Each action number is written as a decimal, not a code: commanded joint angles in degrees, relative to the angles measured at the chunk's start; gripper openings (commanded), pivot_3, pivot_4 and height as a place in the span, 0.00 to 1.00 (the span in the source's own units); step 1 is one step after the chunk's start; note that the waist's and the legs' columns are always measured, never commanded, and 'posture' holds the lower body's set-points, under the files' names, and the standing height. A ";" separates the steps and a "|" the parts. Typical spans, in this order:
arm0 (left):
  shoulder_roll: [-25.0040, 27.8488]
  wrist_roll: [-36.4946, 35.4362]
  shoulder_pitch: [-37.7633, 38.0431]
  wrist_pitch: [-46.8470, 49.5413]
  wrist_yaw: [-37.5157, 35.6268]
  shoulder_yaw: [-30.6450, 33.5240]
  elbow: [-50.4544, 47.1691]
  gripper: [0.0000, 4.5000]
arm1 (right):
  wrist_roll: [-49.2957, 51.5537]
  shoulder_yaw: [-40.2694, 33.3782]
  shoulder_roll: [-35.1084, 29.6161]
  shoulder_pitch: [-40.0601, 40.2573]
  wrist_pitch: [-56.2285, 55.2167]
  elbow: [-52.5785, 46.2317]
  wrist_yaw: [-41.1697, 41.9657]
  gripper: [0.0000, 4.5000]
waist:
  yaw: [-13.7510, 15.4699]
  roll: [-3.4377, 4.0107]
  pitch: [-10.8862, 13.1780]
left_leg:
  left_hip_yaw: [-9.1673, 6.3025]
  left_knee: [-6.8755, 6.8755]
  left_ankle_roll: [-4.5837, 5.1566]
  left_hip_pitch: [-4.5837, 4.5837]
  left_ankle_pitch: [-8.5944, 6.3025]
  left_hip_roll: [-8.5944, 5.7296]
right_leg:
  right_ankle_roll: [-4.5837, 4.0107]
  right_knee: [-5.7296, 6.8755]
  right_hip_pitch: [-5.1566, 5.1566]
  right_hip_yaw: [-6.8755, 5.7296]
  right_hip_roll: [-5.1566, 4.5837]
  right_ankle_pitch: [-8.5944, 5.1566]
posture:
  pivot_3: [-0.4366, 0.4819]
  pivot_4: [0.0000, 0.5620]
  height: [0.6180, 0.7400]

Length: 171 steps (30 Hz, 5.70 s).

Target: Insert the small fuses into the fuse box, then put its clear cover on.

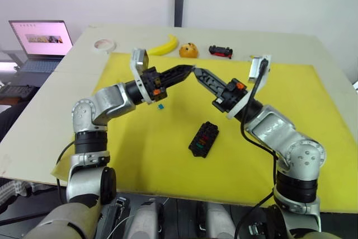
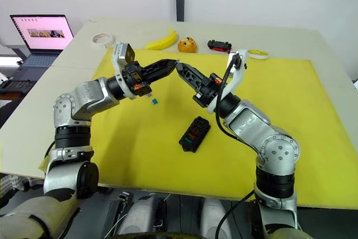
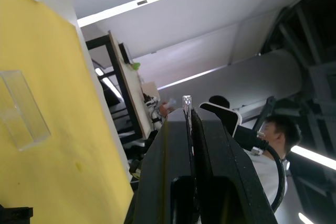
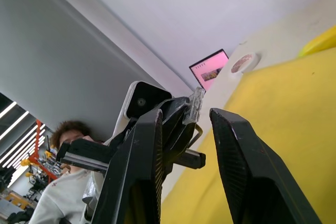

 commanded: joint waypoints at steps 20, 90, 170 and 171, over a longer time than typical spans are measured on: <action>0.58 -1.49 -0.49 -1.78 -2.25 -2.46 -1.47 0.00 | 3.70 1.61 -0.94 -0.28 -3.02 -1.60 0.07 0.02 | 0.03 0.00 0.00 | 0.00 -0.06 0.00 0.00 0.00 0.00 | -0.01 -0.06 0.00 0.00 0.01 -0.01 | 0.48 0.27 1.00; 12.02 101.29 2.32 -65.16 -86.80 -38.55 -5.20 0.99 | -57.66 16.25 -34.70 14.37 2.41 -16.23 39.78 0.00 | 0.18 0.05 0.19 | 0.19 -0.56 0.14 -0.09 -0.07 0.08 | -0.09 -0.71 -0.13 -0.03 0.08 -0.06 | 0.48 0.27 1.00; 11.03 101.85 1.71 -64.16 -86.50 -38.20 -6.71 0.99 | -57.82 13.94 -30.90 8.24 12.58 -19.71 41.67 0.00 | 0.13 0.06 0.17 | 0.12 0.04 0.19 -0.04 -0.09 0.07 | -0.05 0.00 -0.09 0.00 0.08 -0.07 | 0.48 0.27 1.00; 11.07 101.87 1.76 -64.23 -86.52 -38.20 -6.68 0.99 | -57.73 13.90 -30.90 8.11 12.68 -19.78 41.65 0.00 | 0.13 0.06 0.17 | 0.12 0.05 0.19 -0.04 -0.09 0.08 | -0.05 0.00 -0.09 0.00 0.08 -0.07 | 0.48 0.27 1.00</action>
